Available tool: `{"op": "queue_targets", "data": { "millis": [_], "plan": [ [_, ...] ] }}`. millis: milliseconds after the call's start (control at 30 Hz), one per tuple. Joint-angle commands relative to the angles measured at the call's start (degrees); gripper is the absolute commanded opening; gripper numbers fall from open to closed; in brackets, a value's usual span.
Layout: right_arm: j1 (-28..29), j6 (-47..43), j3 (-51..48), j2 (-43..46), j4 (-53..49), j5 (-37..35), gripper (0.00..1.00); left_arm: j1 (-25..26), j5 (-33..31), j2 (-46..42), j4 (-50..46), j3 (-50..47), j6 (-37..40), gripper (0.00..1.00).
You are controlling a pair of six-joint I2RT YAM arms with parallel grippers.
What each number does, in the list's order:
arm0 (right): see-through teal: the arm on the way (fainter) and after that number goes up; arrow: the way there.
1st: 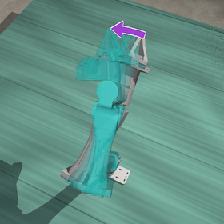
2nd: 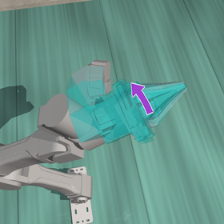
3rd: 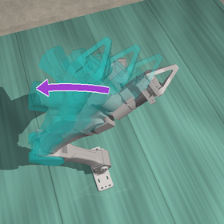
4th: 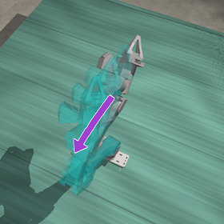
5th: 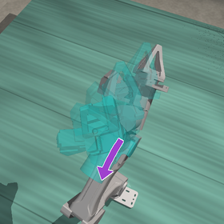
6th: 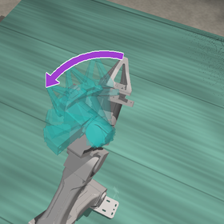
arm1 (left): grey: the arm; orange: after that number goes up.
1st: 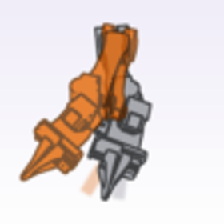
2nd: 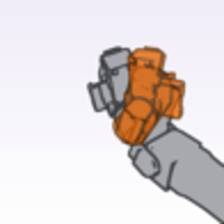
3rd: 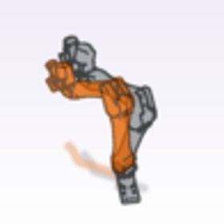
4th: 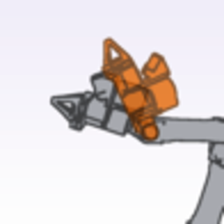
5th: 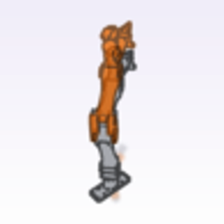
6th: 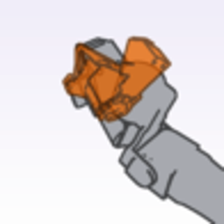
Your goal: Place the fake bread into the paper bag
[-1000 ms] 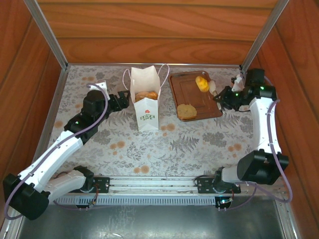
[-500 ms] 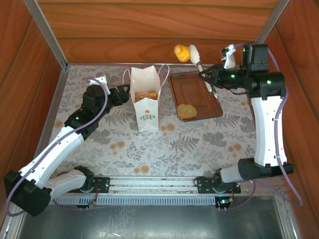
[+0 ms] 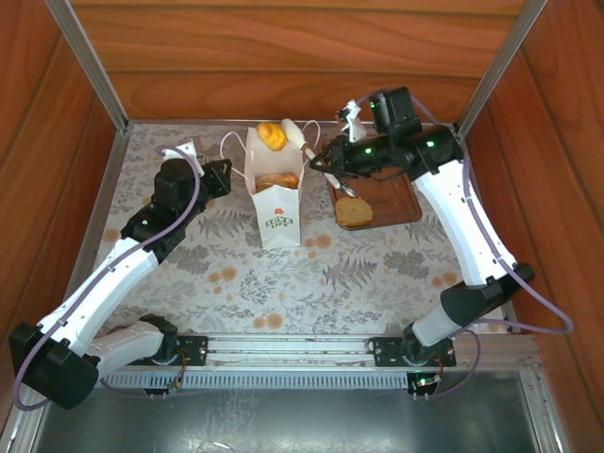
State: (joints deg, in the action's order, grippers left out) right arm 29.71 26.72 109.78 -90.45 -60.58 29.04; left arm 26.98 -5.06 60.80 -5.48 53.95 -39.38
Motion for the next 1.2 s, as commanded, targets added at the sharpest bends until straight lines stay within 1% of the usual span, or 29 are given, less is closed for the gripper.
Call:
{"op": "queue_targets", "data": {
  "millis": [0, 100, 200, 300, 367, 533, 667, 800, 933, 1033, 1167],
  "plan": [
    [0.7, 0.2, -1.0, -0.9, 2.3, -2.1, 0.17, -0.8, 0.1, -0.3, 0.8, 0.2, -0.2, 0.18],
    [1.3, -1.4, -1.3, -2.4, -0.1, -5.1, 0.17, -0.9, 0.3, -0.5, 0.8, -0.3, -0.3, 0.14],
    [1.9, -3.1, -0.3, -3.7, -3.1, -9.6, 0.18, -1.0, 0.4, -0.7, 0.7, -0.7, -0.5, 0.12],
    [2.1, -3.8, 0.3, -4.3, -4.8, -11.6, 0.21, -1.1, 0.4, -0.7, 0.8, -0.8, -0.5, 0.12],
    [2.2, -4.0, 0.4, -4.4, -5.2, -12.2, 0.24, -1.1, 0.4, -0.7, 0.7, -0.7, -0.6, 0.12],
    [2.1, -4.3, 1.0, -4.3, -5.7, -12.1, 0.36, -1.2, 0.6, -0.9, 0.6, -0.8, -0.6, 0.13],
    [2.2, -4.2, 1.7, -4.3, -5.6, -11.8, 0.44, -1.3, 0.9, -1.0, 0.6, -0.8, -0.6, 0.16],
    [2.1, -4.2, 2.4, -4.3, -5.2, -11.2, 0.44, -1.3, 1.5, -0.8, 0.6, -0.5, -0.4, 0.16],
    [2.1, -3.7, 3.0, -4.3, -2.9, -8.4, 0.44, -1.4, 2.0, -0.7, 0.7, -0.5, -0.4, 0.16],
    [2.1, -3.3, 4.0, -3.1, -1.4, -6.4, 0.43, -1.4, 2.6, -0.9, 0.6, -0.4, -0.4, 0.22],
    [2.2, -3.6, 7.3, -1.0, -2.2, -5.4, 0.42, -1.4, 3.4, -1.4, -1.0, 0.2, 0.0, 0.36]
  ]
}}
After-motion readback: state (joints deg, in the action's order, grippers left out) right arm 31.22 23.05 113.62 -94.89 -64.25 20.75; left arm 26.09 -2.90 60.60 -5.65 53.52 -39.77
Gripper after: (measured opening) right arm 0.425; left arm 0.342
